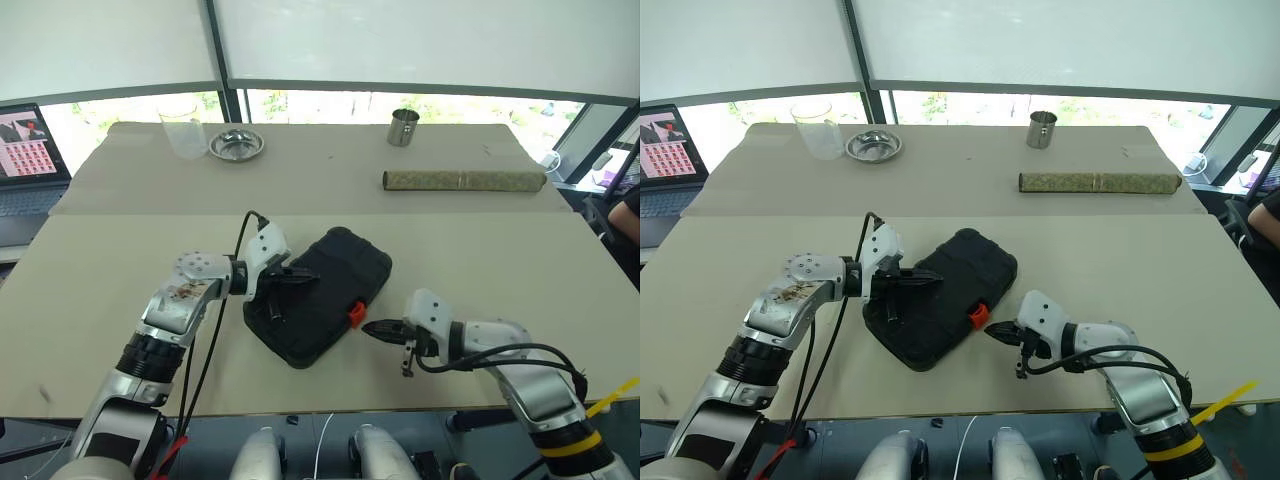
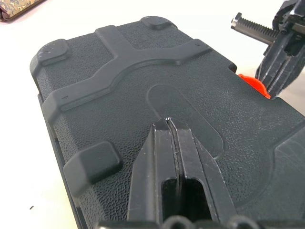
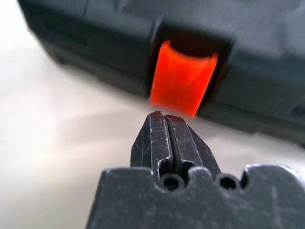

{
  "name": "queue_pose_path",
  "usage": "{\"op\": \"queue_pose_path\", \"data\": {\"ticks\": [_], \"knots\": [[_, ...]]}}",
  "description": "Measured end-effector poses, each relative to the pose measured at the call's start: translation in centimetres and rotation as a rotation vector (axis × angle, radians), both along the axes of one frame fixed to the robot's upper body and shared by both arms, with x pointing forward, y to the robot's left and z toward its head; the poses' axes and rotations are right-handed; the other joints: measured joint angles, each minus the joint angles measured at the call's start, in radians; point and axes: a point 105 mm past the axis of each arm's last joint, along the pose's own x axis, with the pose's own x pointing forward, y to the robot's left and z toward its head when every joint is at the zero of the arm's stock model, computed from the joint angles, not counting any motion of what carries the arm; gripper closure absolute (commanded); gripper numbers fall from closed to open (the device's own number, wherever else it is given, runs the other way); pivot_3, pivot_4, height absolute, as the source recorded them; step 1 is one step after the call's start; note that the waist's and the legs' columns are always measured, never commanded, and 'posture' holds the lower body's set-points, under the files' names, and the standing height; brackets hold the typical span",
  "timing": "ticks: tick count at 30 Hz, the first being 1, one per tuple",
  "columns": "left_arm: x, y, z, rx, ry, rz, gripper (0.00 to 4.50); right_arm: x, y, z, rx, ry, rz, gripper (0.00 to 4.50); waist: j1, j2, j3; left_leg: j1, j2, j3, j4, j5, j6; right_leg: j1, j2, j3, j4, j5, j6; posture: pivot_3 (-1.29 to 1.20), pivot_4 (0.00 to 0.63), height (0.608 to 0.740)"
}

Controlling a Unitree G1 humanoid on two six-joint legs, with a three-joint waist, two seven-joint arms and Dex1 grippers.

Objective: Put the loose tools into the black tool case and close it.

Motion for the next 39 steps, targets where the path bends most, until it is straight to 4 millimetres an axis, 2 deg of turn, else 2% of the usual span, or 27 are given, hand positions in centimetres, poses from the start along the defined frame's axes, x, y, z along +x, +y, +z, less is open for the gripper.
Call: {"op": "queue_pose_path", "data": {"ticks": [12, 29, 31, 33, 34, 35, 36, 37, 39], "knots": [[-0.2, -0.1, -0.3, -0.001, 0.013, -0.009, 4.5, 0.8, 0.6, -0.5, 0.021, 0.019, -0.006, 4.47, -0.009, 0.0, 0.0, 0.013, 0.002, 0.0, -0.001, 0.0, 0.0, 0.011, 0.002, 0.001, 0.0, -0.005, 0.005, 0.0, 0.15, 0.74], [-0.6, 0.0, -0.8, 0.0, 0.038, -0.006, 4.5, 1.5, 1.9, -1.1, 0.053, 0.033, -0.016, 4.47, -0.024, 0.0, 0.0, 0.017, 0.003, -0.001, -0.001, 0.0, 0.0, 0.014, 0.005, 0.002, 0.0, -0.005, 0.004, 0.0, 0.15, 0.74], [-0.7, -0.1, -0.7, -0.03, 0.026, -0.007, 4.5, 1.5, 1.8, -1.1, 0.049, 0.034, -0.016, 4.47, -0.024, 0.001, 0.0, 0.017, 0.003, -0.001, -0.002, 0.0, 0.0, 0.013, 0.005, 0.002, 0.0, -0.005, 0.004, 0.0, 0.15, 0.74], [-1.0, 0.0, 0.1, -0.145, 0.022, 0.001, 4.5, 1.0, 1.4, -1.0, 0.049, 0.028, -0.015, 4.47, -0.023, 0.002, 0.0, 0.014, 0.003, -0.001, -0.002, 0.0, 0.0, 0.012, 0.004, 0.002, 0.0, -0.005, 0.003, 0.0, 0.15, 0.74], [-1.3, 0.1, 0.5, -0.187, 0.025, -0.004, 3.97, 0.8, 1.3, -0.7, 0.059, 0.027, -0.008, 4.5, -0.021, 0.001, 0.0, 0.011, 0.003, -0.002, -0.001, 0.0, 0.0, 0.009, 0.004, 0.002, 0.0, -0.005, 0.003, 0.0, 0.15, 0.74], [-1.6, 0.4, 0.7, -0.22, 0.03, -0.004, 3.8, 0.4, 1.1, -0.2, 0.074, 0.02, 0.002, 4.21, -0.021, 0.001, 0.0, 0.008, 0.003, -0.002, -0.001, 0.0, 0.0, 0.007, 0.003, 0.002, 0.0, -0.004, 0.001, 0.0, 0.15, 0.74], [-2.0, 1.1, 0.9, -0.234, 0.027, 0.003, 3.43, 0.1, 0.5, 0.3, 0.088, 0.014, 0.003, 3.88, -0.022, 0.001, 0.0, 0.005, 0.003, -0.002, -0.001, 0.0, 0.0, 0.003, 0.003, 0.002, 0.0, -0.002, -0.001, 0.0, 0.15, 0.74], [-2.2, 2.1, 1.1, -0.23, 0.015, 0.02, 3.22, 0.0, -0.2, 0.7, 0.089, 0.008, -0.002, 3.73, -0.022, 0.0, 0.001, 0.002, 0.003, -0.004, -0.002, 0.0, 0.0, 0.0, 0.003, 0.003, 0.0, -0.001, -0.002, 0.0, 0.15, 0.74], [-2.6, 4.6, 1.6, -0.198, -0.017, 0.077, 2.29, -0.3, -1.7, 1.3, 0.087, 0.004, -0.019, 2.92, -0.024, 0.0, 0.001, -0.001, 0.003, -0.006, -0.002, 0.0, 0.001, -0.004, 0.003, 0.003, 0.0, -0.001, -0.002, 0.0, 0.15, 0.74]]}}
